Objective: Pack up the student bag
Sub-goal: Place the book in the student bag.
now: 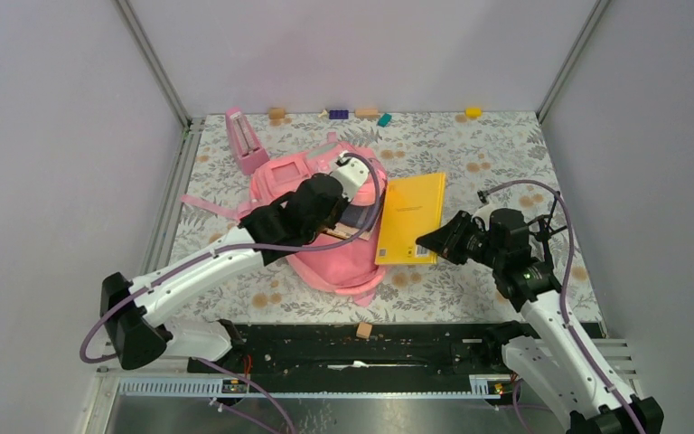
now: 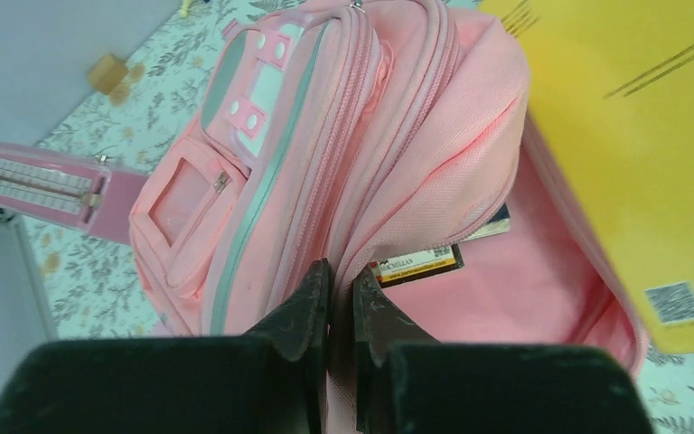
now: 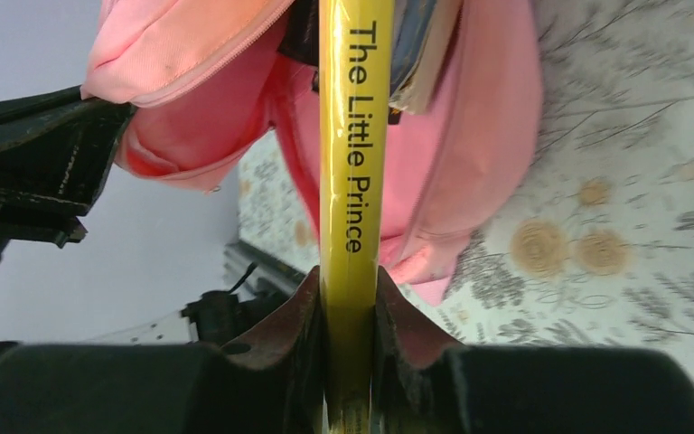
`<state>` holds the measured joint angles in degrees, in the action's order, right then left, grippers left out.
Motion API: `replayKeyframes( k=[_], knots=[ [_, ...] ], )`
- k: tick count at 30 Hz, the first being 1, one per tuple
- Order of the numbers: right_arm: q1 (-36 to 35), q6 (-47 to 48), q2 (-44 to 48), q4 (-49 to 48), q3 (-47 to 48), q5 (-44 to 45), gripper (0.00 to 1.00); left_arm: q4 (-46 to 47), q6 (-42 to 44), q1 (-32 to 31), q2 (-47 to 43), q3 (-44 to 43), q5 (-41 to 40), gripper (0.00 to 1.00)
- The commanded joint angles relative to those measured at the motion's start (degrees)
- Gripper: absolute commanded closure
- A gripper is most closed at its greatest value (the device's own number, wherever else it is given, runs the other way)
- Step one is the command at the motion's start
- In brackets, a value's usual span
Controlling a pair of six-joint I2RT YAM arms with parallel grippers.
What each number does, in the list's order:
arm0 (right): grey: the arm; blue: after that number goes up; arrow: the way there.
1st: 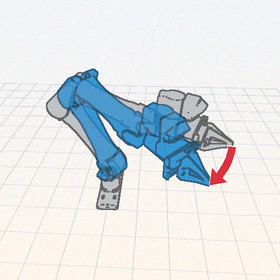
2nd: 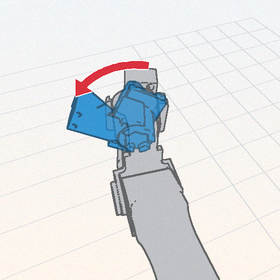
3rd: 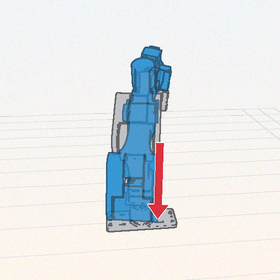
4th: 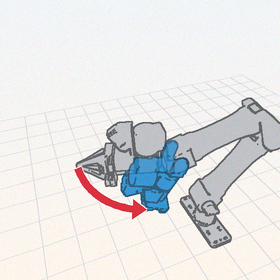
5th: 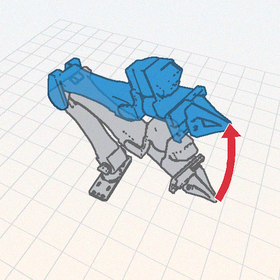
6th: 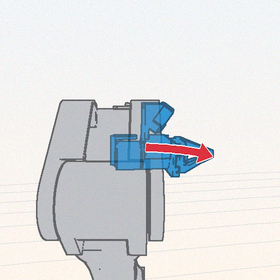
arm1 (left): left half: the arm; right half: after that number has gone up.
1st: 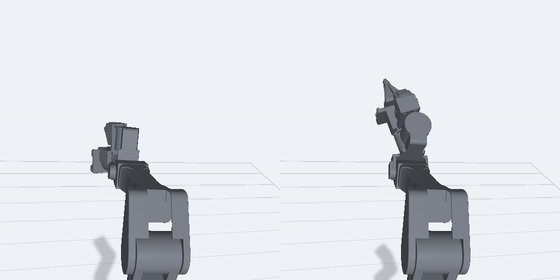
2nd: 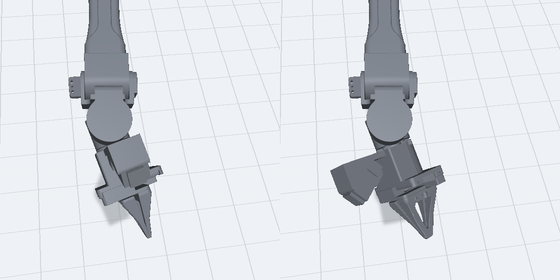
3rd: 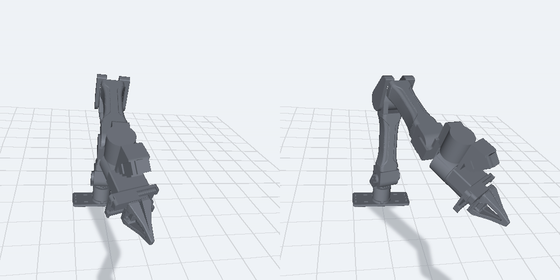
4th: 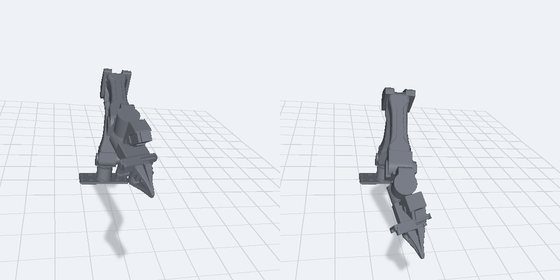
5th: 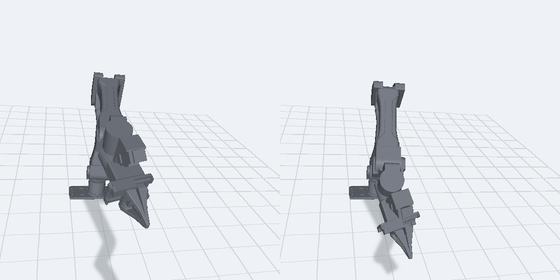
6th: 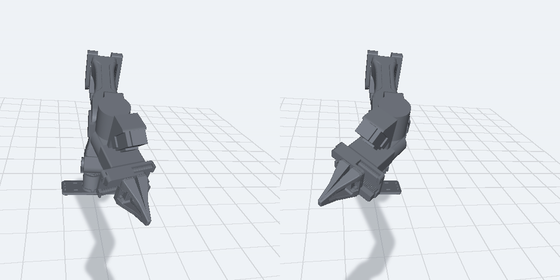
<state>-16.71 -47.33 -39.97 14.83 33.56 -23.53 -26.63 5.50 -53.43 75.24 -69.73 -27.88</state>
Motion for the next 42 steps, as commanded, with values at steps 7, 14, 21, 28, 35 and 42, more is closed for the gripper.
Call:
replayKeyframes(
  k=[7,14,21,28,35,42],
  knots=[
    [-7.65,-7.18,-2.93,-6.71,0.78,-11.67,1.00,12.18,-2.69,2.94,-8.15,3.28,5.99,1.00],
    [-13.99,-12.21,-2.37,-8.56,-5.21,-12.11,1.00,12.02,-2.88,3.57,-8.89,3.46,6.73,1.00],
    [-17.56,-17.81,-7.34,-22.05,-6.10,-11.19,1.00,12.22,-2.43,3.60,-9.28,3.62,8.75,1.00],
    [-22.39,-20.95,-17.24,-36.26,-2.61,-8.03,1.00,12.34,-2.03,3.66,-9.71,3.75,9.41,1.00],
    [-22.54,-23.11,-25.59,-47.89,-0.14,-1.98,1.00,12.48,-1.64,3.62,-10.49,3.93,9.61,1.00],
    [-22.55,-21.80,-33.13,-53.93,3.91,6.29,1.00,12.54,-1.54,3.65,-11.03,4.04,9.69,1.00]
  ],
)
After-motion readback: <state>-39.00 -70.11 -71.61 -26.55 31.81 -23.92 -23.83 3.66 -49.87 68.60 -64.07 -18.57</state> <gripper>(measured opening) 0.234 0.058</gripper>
